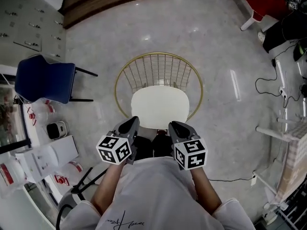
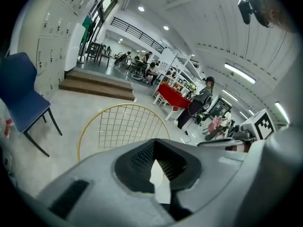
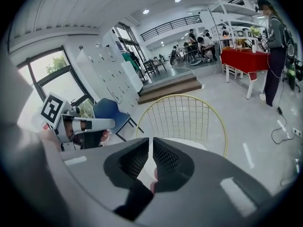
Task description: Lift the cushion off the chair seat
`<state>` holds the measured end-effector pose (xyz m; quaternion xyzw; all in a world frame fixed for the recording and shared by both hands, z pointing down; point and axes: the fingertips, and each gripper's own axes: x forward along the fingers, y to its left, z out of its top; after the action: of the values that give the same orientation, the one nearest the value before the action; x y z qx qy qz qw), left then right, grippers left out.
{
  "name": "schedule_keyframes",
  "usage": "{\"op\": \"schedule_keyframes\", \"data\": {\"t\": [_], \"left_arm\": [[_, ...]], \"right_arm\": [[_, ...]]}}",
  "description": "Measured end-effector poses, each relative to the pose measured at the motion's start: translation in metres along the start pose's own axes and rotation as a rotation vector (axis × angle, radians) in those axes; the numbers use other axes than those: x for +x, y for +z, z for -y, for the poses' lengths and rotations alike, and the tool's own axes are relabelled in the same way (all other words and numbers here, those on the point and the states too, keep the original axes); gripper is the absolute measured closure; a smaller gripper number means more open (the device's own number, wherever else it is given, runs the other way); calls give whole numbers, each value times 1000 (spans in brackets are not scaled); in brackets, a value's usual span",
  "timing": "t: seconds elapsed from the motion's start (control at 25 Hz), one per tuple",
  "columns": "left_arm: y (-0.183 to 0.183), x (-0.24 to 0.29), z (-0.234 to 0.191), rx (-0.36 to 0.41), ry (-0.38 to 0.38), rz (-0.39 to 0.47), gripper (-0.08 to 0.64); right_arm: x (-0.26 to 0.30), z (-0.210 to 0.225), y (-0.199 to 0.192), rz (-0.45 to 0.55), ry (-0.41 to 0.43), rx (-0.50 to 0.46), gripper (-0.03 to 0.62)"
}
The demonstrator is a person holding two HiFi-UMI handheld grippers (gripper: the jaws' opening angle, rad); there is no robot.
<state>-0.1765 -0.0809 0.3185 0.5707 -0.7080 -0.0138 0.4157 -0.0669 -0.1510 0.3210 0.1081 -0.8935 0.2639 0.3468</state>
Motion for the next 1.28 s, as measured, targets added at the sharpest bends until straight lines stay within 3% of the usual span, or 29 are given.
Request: {"op": "schedule_keyframes", "data": {"t": [0.44, 0.64, 1.28], "left_arm": [[-49, 11, -33, -75, 17, -69, 561], [-74, 33, -46, -107, -18, -119, 561], [-157, 82, -103, -196, 51, -196, 561]], "right_arm": [[22, 18, -29, -32, -67, -36, 531], [39, 41, -43, -37, -94, -40, 560], [108, 103, -124, -129, -126, 10, 534]]}}
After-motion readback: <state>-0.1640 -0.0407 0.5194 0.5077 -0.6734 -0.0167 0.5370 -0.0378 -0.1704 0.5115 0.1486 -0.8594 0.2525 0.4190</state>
